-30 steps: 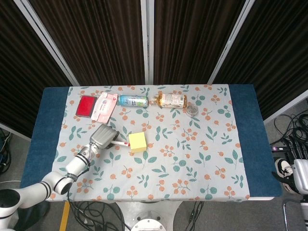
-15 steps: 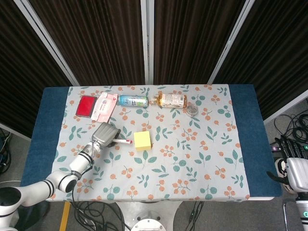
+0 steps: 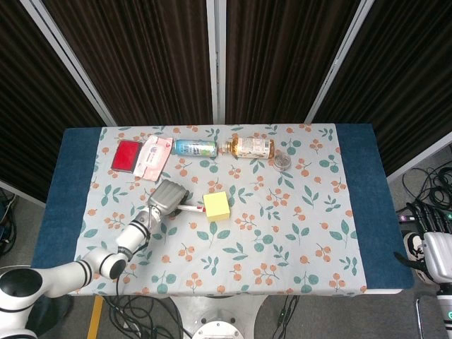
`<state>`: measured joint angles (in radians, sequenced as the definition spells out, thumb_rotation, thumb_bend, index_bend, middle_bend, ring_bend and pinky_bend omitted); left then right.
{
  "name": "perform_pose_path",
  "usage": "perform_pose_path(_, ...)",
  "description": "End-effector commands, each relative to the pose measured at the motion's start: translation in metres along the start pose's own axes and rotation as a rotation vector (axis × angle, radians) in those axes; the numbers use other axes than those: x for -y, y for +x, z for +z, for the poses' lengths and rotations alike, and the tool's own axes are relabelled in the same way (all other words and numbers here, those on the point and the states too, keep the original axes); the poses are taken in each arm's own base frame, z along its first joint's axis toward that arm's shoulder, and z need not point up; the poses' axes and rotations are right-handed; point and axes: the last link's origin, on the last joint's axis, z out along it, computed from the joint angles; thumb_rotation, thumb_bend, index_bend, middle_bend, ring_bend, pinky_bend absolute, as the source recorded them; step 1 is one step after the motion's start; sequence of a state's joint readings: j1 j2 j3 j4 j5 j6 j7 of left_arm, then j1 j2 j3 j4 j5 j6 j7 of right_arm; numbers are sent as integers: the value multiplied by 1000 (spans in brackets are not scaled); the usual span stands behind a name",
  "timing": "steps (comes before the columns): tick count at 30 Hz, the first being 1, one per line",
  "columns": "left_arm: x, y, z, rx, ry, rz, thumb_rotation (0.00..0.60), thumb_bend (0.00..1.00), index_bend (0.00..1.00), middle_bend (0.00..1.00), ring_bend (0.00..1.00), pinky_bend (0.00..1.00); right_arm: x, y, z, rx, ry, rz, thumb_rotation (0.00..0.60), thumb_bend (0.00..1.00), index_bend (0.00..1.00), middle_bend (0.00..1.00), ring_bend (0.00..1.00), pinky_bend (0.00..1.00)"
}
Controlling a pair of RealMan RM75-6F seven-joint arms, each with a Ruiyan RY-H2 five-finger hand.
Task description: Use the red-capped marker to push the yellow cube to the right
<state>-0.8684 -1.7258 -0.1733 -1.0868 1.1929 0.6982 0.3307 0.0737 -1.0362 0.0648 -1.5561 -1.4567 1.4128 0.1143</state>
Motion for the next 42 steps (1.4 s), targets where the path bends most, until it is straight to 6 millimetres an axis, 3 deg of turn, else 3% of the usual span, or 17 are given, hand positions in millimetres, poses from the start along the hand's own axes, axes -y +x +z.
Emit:
perform_pose_path(1,-10,5,11,-4,-8,3,600,491,669,706,539,681,0,0,0,1,-1,-1,600,0,0,0,0,0)
perform_pose_path(16,-58,29,53,-20,-60,14,600,491,668,707,540,681,-2,2,2,2,-14,-6,600,0,0,0,0,0)
perform_pose_path(23,-86,34,62,-25,-106,13,600,491,668,706,539,681,-4,2,0,0,-24,-4,600,0,0,0,0,0)
perform_pose_path(28,-93,39,64,-38,-113,5,600,491,668,706,540,683,-5,2,-2,-1,-30,-3,600,0,0,0,0,0)
perform_pose_path(33,-76,40,55,-60,-87,13,600,489,668,707,540,683,-6,2,-2,-3,-26,1,600,0,0,0,0,0)
perform_pose_path(42,-1,28,-3,-69,27,54,600,484,654,679,525,669,-3,2,0,-5,-5,7,600,0,0,0,0,0)
